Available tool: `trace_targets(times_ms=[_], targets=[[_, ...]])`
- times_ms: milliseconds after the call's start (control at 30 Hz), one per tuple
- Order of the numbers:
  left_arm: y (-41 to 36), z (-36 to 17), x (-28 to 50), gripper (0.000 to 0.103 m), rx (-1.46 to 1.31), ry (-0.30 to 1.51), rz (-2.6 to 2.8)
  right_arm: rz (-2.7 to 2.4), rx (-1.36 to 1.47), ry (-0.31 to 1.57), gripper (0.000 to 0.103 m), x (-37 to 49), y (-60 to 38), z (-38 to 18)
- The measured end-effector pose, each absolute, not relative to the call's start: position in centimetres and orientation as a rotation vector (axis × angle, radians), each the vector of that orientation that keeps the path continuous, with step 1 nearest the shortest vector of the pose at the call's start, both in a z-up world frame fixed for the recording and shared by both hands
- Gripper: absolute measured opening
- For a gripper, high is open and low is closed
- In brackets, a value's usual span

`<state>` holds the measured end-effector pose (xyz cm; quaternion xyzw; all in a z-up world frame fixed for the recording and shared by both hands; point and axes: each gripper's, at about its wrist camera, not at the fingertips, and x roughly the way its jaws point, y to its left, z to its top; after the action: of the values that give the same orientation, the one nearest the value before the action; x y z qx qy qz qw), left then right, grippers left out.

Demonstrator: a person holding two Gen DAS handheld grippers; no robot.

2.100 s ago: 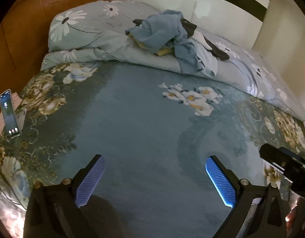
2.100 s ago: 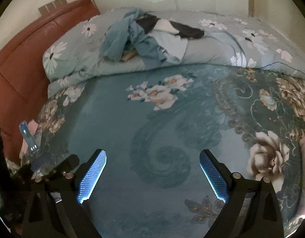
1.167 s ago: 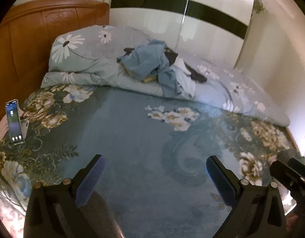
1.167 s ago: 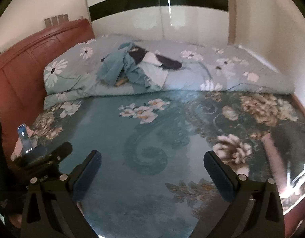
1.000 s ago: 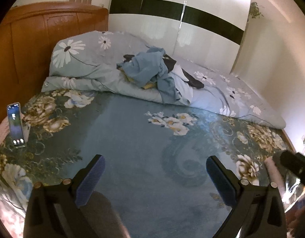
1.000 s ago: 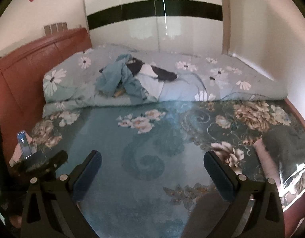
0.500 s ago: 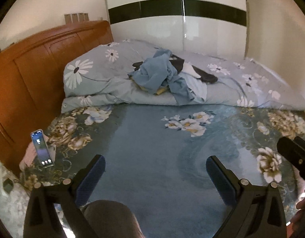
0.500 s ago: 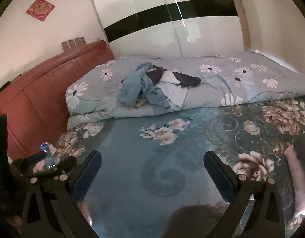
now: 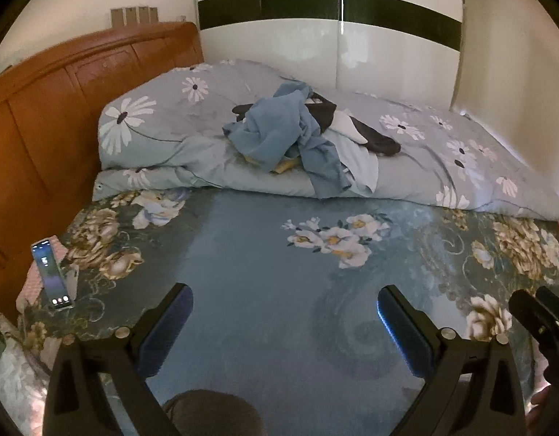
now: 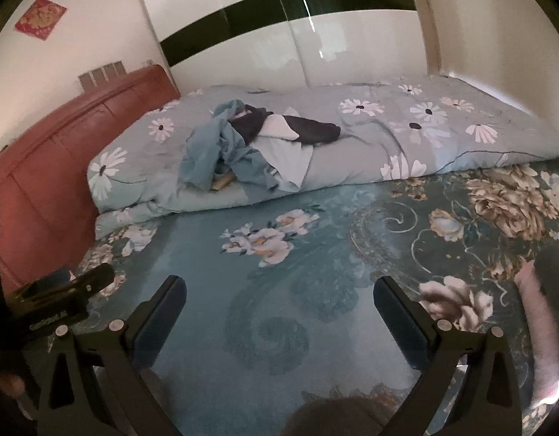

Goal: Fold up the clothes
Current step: 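Move both grippers toward the clothes pile on the pillow, then grasp the light blue sweatpants from the pile with the right gripper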

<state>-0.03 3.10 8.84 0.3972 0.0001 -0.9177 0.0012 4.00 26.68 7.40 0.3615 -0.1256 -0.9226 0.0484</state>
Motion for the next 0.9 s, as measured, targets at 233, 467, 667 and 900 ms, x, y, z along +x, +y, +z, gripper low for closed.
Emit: trace_targets(times_ms=[233, 467, 667, 900], targets=[[0.4, 6.7, -4.1, 0.103, 1.298, 0.146, -2.852, -2.743, 1.149, -0.294, 0.103, -0.2, 23.5, 6.8], [-3.1, 5.8, -8.3, 0.103, 1.109, 0.353, -2.886, -2.67, 1.174, -0.291, 0.103, -7.5, 22.1, 5.7], [-6.4, 3.6, -12.4, 0.103, 0.974, 0.551, -2.825, -2.638, 1.186, -0.264, 0.103, -15.4, 20.7, 4.7], [-6.6, -0.7, -14.7, 0.103, 0.93, 0.577, -2.825, -2.573, 1.213, -0.209, 0.103, -25.2, 17.2, 3.1]])
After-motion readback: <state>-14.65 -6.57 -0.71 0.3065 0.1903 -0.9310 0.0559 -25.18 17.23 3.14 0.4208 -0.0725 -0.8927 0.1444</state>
